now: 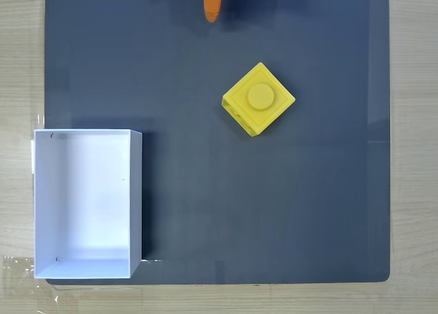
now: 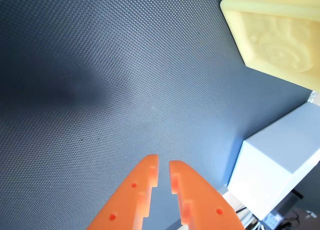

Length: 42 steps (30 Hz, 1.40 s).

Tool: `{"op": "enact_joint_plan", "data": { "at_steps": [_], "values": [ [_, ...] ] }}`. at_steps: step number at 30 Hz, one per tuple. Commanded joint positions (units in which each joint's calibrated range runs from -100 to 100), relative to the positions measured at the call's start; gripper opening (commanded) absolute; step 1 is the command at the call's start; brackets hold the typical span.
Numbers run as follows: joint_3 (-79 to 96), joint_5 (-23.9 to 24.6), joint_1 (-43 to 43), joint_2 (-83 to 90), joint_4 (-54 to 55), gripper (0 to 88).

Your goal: Grasp a yellow block and put it in the box

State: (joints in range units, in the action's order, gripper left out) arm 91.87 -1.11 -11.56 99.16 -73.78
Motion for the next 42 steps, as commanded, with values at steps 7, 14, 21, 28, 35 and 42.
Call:
{"op": "enact_joint_plan", "data": {
  "at_steps": [7, 14, 21, 28, 35, 42],
  "values": [
    [0.08, 0.16, -0.9, -0.17, 0.22, 2.9],
    [0.08, 0.16, -0.9, -0.09, 0.22, 2.9],
    [0.08, 0.16, -0.9, -0.09, 0.22, 2.9],
    [-0.01, 0.11, -0.31, -0.26, 0.22, 2.9],
    [-0.01, -0.15, -0.22, -0.26, 0.22, 2.9],
    [-0.19, -0.2, -0.14, -0.6, 0.3, 2.9]
  ]
}}
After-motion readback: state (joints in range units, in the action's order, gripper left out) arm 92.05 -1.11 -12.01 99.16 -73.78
